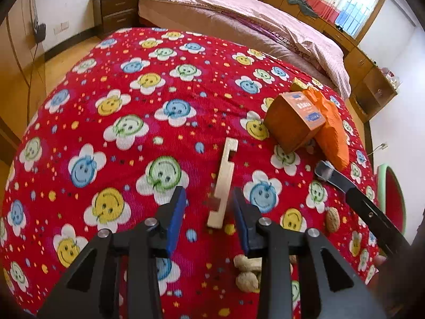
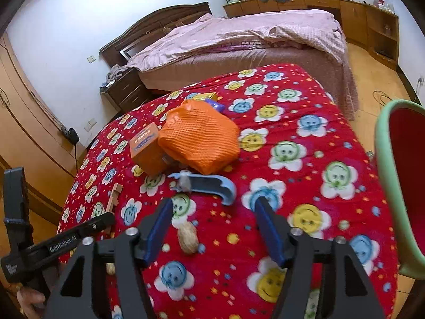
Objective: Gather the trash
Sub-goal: 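Lift the wooden piece with the left tool while the right tool reaches the blue clip, then grasp the blue plastic clip with the right tool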
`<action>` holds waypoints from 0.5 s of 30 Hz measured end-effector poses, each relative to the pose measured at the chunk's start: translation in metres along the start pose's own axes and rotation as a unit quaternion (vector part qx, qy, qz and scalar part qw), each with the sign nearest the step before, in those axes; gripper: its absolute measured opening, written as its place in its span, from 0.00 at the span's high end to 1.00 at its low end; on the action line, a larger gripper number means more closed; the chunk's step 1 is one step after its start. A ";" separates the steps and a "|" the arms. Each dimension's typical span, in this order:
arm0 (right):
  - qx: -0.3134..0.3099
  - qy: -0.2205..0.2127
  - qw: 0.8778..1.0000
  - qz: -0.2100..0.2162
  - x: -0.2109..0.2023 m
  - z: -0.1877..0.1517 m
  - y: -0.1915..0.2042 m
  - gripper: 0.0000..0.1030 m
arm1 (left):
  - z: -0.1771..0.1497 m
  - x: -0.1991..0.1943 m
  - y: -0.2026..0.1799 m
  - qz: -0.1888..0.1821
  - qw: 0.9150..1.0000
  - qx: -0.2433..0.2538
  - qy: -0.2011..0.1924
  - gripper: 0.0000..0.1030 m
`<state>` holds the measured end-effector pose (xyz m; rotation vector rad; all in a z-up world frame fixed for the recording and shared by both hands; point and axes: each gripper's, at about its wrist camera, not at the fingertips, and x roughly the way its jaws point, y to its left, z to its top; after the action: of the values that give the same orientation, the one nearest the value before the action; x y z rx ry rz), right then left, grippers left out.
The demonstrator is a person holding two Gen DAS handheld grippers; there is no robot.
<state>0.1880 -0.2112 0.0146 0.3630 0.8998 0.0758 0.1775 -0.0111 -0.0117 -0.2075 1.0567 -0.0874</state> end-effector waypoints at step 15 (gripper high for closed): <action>-0.016 -0.007 0.996 -0.082 0.042 0.009 0.035 0.37 | -0.001 0.002 -0.008 0.021 0.999 0.026 -0.018 0.81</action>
<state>0.2239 -0.1721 0.0002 0.2575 0.9106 -0.0631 0.1780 -0.0196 -0.0122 -0.1405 1.0211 -0.0735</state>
